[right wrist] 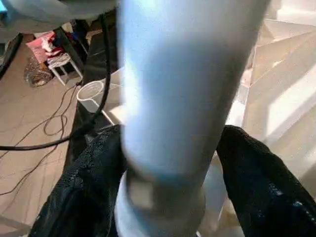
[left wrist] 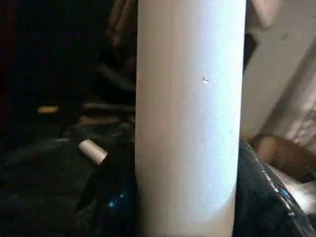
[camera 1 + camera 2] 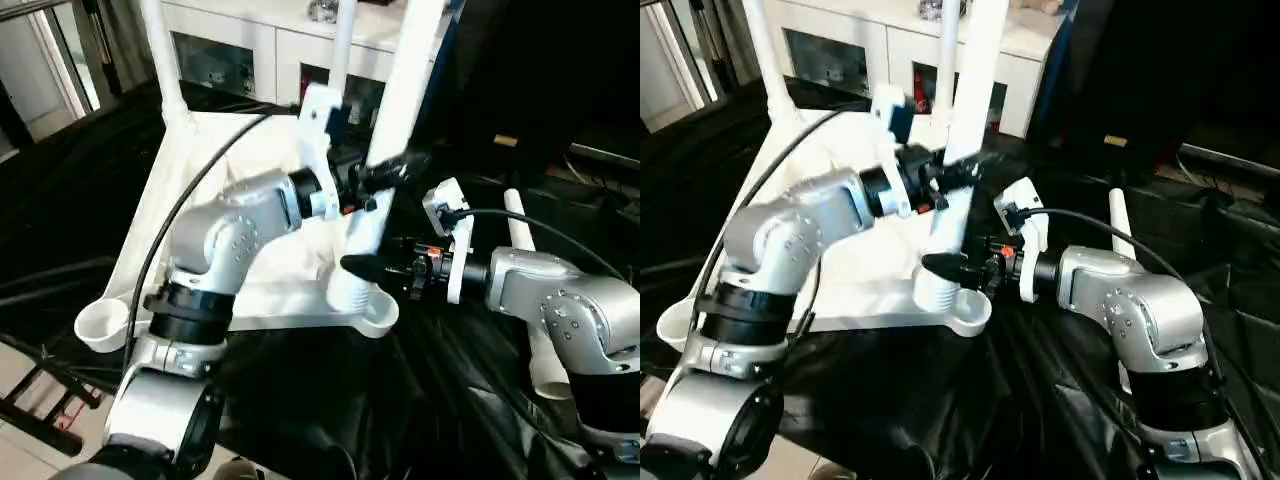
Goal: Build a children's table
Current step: Pick table leg
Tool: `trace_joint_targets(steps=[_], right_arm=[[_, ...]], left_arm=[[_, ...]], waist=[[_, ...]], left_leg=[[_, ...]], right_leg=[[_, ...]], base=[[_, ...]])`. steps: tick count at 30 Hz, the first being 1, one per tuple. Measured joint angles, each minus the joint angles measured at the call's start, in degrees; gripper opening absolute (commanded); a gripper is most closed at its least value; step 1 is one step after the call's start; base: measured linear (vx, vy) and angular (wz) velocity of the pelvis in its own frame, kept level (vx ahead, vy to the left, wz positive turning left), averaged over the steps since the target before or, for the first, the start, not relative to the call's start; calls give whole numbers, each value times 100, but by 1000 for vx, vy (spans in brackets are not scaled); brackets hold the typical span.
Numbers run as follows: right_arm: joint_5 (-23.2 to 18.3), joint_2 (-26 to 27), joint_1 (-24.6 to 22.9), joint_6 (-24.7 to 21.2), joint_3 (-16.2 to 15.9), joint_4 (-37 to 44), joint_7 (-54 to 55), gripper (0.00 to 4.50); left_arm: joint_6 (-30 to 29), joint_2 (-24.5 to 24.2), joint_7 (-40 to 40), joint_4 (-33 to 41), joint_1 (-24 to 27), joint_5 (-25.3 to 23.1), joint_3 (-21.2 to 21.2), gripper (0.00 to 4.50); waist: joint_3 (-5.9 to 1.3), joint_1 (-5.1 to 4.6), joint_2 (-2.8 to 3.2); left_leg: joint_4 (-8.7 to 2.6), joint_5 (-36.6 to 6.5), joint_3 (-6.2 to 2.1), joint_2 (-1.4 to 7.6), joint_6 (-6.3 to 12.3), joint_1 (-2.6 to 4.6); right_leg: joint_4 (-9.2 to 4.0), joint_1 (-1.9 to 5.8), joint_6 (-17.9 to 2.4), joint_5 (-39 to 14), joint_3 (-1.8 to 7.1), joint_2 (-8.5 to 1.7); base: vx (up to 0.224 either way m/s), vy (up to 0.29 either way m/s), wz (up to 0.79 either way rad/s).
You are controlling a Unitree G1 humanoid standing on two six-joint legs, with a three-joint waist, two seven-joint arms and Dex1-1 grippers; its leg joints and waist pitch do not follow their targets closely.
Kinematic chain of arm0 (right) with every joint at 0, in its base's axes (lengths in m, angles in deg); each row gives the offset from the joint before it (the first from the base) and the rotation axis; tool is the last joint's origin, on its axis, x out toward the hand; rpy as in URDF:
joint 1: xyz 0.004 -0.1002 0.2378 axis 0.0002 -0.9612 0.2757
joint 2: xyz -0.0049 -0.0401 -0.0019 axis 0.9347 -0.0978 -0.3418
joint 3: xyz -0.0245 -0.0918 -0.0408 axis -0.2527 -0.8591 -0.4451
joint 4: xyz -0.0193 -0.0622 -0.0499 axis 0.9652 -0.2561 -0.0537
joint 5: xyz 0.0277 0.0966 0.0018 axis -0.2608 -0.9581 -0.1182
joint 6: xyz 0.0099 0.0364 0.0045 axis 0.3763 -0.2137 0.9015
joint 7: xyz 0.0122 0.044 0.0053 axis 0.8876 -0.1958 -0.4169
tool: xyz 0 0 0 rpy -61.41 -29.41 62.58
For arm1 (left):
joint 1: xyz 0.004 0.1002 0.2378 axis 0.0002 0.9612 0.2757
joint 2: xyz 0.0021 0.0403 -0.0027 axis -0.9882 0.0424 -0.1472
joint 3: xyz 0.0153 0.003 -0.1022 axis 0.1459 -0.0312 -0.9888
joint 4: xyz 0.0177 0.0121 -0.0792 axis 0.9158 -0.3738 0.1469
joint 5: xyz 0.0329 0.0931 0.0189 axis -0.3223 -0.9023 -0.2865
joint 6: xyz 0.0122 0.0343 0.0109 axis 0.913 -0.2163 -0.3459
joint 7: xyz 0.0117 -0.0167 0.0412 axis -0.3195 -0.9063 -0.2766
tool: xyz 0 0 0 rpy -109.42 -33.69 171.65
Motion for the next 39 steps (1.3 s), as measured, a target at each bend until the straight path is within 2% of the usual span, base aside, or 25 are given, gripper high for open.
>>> trace_joint_targets(steps=[15, 17, 20, 21, 28, 39], right_arm=[[-281, -8, -1, -63, 3, -1, -206, 306], [-282, -11, 0, -65, 3, -1, -208, 278], [-282, -15, 0, -65, 3, -1, -212, 268], [-282, -15, 0, -65, 3, -2, -212, 246], [-295, -14, 0, -65, 0, -7, -225, 197], [-298, -7, -1, -64, 0, -9, -208, 191]], left_arm=[[-184, -100, -261, 70, 1, 105, 37, 184], [-184, -100, -285, 70, 0, 107, 37, 184], [-186, -100, -306, 70, 0, 114, 37, 184], [-186, -101, -319, 70, 1, 114, 37, 184], [-185, -119, -326, 70, 1, 112, 42, 184], [-164, -123, -327, 69, 1, 95, 47, 184]], waist=[[0, 1, 0], [0, 2, 0], [0, 2, 0], [0, 3, 0], [0, 3, 0], [0, 4, 0]], left_leg=[[1, 4, 0, 0, 6, 0], [2, 4, 0, 0, 6, 0], [2, 4, 0, 0, 6, 0], [2, 4, 0, 0, 6, 0], [3, 4, 0, 0, 6, -1], [4, 4, 0, 0, 6, -1]], right_leg=[[0, 0, 1, 8, 0, 0], [0, 0, 2, 8, 0, 0], [0, 0, 2, 9, 0, 0], [0, 0, 2, 9, 0, 0], [0, 0, 2, 10, 0, 0], [0, 0, 2, 10, 0, 0]], base=[[0, 0, 0], [0, 0, 0], [0, 0, 0], [0, 0, 0], [0, 0, 0], [0, 0, 0]])
